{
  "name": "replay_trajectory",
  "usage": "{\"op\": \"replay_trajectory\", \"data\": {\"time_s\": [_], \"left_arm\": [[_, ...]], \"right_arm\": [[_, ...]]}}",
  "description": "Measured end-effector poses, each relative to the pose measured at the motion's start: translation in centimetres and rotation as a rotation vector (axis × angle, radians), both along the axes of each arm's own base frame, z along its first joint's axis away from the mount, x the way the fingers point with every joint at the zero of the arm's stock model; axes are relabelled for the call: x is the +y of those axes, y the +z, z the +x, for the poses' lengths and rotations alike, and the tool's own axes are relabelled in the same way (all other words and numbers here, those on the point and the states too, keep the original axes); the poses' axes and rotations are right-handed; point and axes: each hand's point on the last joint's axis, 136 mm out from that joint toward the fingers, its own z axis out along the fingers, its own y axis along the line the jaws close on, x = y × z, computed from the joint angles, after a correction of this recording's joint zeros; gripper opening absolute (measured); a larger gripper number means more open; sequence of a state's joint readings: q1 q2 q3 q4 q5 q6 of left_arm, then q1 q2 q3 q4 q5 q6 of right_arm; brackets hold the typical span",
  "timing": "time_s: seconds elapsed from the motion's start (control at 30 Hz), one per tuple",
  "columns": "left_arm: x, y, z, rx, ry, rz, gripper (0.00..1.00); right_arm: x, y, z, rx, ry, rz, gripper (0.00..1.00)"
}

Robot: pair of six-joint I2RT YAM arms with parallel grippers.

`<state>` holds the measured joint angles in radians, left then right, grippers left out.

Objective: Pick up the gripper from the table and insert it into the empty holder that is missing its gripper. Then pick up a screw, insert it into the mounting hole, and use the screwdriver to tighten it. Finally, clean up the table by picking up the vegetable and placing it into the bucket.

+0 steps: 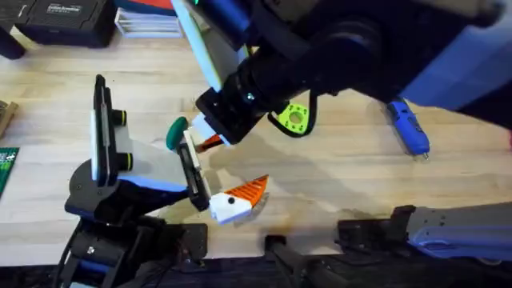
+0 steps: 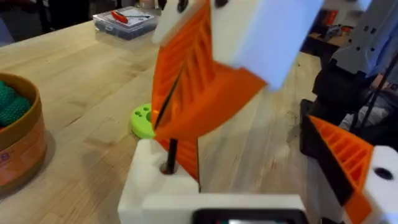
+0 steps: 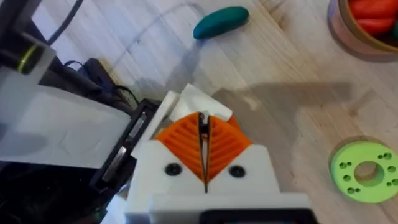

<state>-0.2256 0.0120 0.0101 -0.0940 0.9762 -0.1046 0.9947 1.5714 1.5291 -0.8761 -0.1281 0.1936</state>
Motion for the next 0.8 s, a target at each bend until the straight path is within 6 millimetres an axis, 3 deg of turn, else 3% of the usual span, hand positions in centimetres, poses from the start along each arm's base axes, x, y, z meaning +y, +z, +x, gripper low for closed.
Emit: {"op": "replay_trajectory", "data": {"time_s": [0.8], "left_arm": [[0.0,0.0,0.0,0.009,0.002,-0.003,0.985]], "right_arm": [[0.1,-1.1,0.2,0.017,-0.002,-0.033,0.005]]}}
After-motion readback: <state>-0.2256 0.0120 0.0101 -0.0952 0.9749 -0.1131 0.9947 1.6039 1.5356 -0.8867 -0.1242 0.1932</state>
